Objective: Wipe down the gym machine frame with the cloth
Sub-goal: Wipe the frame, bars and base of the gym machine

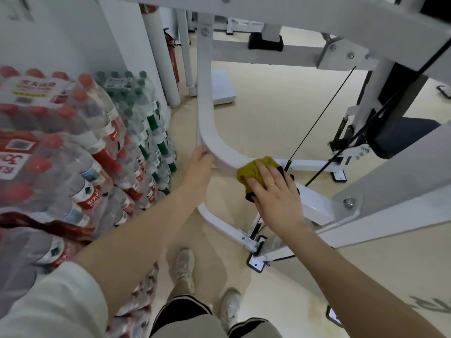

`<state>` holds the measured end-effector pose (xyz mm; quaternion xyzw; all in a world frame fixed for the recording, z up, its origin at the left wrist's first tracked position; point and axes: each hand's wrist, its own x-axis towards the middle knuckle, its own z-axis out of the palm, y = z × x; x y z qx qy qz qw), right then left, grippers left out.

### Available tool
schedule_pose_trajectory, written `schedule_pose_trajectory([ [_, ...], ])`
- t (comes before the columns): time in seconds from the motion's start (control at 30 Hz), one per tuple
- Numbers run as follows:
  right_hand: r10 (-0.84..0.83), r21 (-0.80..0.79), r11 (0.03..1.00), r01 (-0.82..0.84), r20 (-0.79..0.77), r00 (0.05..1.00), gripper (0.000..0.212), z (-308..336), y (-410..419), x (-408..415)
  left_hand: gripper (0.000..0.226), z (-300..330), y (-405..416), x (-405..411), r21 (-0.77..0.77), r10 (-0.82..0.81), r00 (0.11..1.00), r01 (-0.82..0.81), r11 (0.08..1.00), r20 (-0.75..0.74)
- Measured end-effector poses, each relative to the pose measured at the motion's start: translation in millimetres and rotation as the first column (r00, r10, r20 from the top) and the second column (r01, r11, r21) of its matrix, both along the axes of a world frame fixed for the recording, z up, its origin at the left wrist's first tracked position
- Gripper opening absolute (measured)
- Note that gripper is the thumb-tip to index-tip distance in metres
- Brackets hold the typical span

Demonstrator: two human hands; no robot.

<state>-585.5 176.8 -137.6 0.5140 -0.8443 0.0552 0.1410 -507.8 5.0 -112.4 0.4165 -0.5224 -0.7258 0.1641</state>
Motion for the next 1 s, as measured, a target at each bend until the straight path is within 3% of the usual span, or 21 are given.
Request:
schedule_pose_trajectory([
  [0.1,0.018,-0.017,1.000,-0.018,0.024,1.000,0.047,3,-10,5,0.054,3,-12,1,0.053,0.037,0.999,-0.038,0.998,0.019],
  [0.27,0.103,0.048,0.993,-0.110,0.129,0.986,0.047,11,-101,8,0.022,7,-43,-6,0.119,0.028,1.000,-0.028,0.993,-0.004],
  [0.4,0.035,0.074,0.996,-0.059,0.283,0.958,0.050,23,-163,1,0.028,13,-87,-18,0.143,-0.001,0.999,-0.005,0.990,0.041],
  [0.5,0.029,0.130,0.989,-0.075,0.329,0.944,0.060,29,-159,-13,0.042,18,-117,-31,0.084,-0.084,0.996,0.081,0.993,0.038],
  [0.7,-0.226,0.200,0.963,0.179,0.242,0.944,0.074,31,-163,-10,0.048,21,-154,-56,0.097,-0.256,0.967,0.255,0.962,-0.007],
  [0.87,-0.354,0.166,0.935,0.314,0.364,0.862,0.067,32,-241,-30,0.048,15,-178,-63,0.144,-0.295,0.954,0.300,0.943,-0.053],
  [1.0,-0.338,0.196,0.940,0.278,0.449,0.827,0.065,29,-258,-54,0.054,10,-194,-65,0.162,-0.319,0.947,0.321,0.933,-0.042],
])
